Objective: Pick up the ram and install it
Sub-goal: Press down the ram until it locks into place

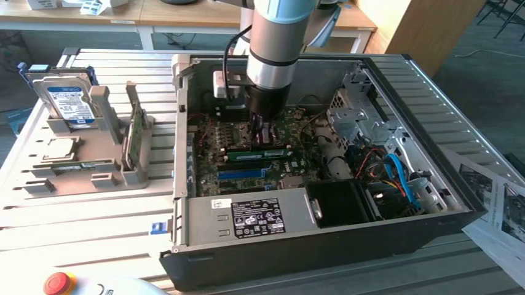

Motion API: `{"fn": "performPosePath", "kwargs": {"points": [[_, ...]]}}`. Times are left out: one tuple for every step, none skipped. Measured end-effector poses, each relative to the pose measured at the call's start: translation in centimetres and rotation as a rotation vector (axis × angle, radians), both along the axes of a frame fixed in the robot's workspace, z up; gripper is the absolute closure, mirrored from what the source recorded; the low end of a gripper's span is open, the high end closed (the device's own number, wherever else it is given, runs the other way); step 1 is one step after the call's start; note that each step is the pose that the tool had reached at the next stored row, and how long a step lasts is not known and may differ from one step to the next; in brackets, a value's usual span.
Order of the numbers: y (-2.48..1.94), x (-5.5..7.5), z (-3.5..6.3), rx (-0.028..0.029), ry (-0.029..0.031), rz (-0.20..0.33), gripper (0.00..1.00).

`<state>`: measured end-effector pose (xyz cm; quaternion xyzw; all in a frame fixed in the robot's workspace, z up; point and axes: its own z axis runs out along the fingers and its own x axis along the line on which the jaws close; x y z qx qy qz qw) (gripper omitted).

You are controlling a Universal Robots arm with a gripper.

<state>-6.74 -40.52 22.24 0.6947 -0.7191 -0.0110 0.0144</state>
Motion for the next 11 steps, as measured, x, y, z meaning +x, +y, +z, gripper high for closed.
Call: {"fn": "performPosePath", "kwargs": {"points": [[0.00, 0.00, 0.00, -0.0001, 0.0000, 0.000, 0.90], [0.00, 0.00, 0.00, -0.0001, 0.0000, 0.000, 0.90], [0.00, 0.00, 0.00, -0.0001, 0.0001, 0.000, 0.90], [0.00, 0.00, 0.00, -0.0001, 0.0000, 0.000, 0.90], [0.00, 0.00, 0.00, 0.0001, -0.0001, 0.000, 0.90], [0.01, 0.00, 0.02, 0.0003, -0.0002, 0.000, 0.90], [0.01, 0.01, 0.05, 0.0008, -0.0004, 0.000, 0.90], [0.02, 0.01, 0.10, 0.0012, -0.0007, 0.000, 0.90], [0.01, 0.01, 0.20, 0.0008, -0.0005, 0.000, 0.90], [0.00, 0.00, 0.33, 0.0000, 0.0000, 0.000, 0.90], [0.00, 0.00, 0.43, 0.0002, -0.0001, 0.000, 0.90]]}}
